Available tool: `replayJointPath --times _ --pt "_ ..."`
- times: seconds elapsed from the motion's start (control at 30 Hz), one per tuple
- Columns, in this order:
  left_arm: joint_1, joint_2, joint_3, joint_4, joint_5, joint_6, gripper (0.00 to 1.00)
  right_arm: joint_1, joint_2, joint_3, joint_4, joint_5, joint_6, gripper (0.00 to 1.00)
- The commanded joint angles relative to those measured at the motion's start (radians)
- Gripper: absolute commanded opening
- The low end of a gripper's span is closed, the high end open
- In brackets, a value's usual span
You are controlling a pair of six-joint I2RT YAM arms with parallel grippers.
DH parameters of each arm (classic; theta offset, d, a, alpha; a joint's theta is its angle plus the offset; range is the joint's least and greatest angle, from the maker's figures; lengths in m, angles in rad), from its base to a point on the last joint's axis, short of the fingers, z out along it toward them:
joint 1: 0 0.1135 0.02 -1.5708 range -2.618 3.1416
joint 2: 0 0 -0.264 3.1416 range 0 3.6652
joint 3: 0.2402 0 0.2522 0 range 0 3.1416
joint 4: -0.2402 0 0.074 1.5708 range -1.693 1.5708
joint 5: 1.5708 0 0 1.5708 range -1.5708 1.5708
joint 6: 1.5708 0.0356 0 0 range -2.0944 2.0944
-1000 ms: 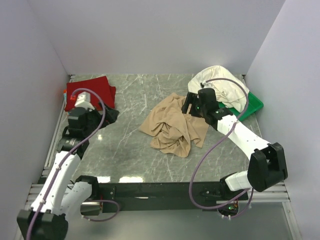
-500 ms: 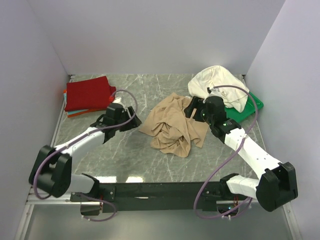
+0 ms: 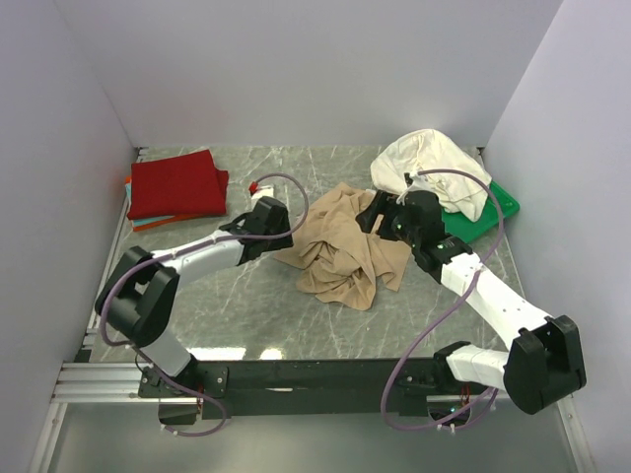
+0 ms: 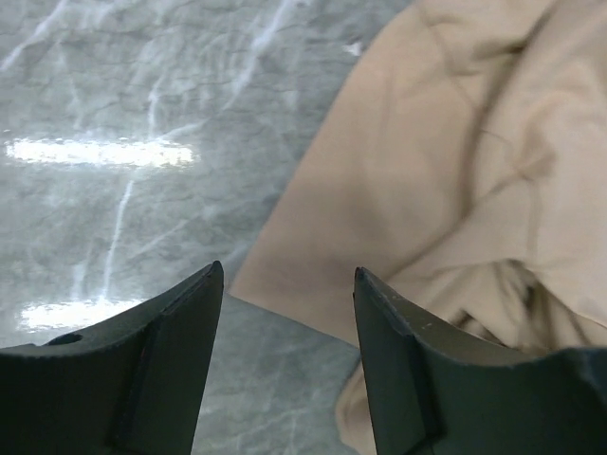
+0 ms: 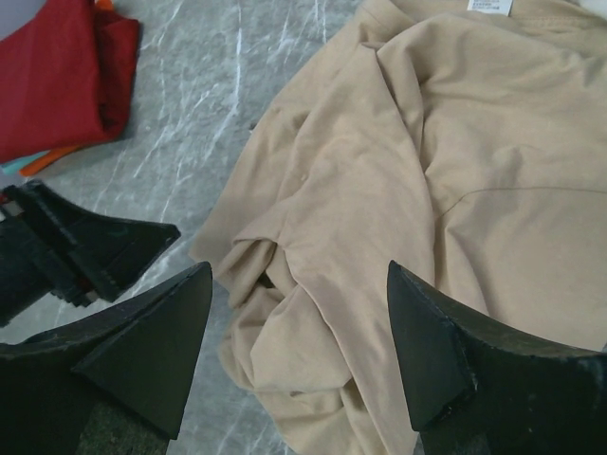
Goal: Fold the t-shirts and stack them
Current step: Flatten the tshirt out
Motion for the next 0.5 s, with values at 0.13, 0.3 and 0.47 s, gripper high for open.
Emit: replayJointPath --times 0.13,0.3,0.47 --pt "-0.016 0.065 0.065 -0.072 -0.113 0.018 0.63 0.0 0.007 -0.013 0.054 -0.017 0.009 0.8" --pt "-0.016 0.092 0.065 -0.07 -0.096 0.013 0.56 -0.002 0.004 -0.013 0.051 -0.019 0.008 0.8" --pt "-0.021 0.1 0.061 -0.061 -0.055 0.006 0.48 0.0 0.004 -0.018 0.052 -0.017 0.011 0.8"
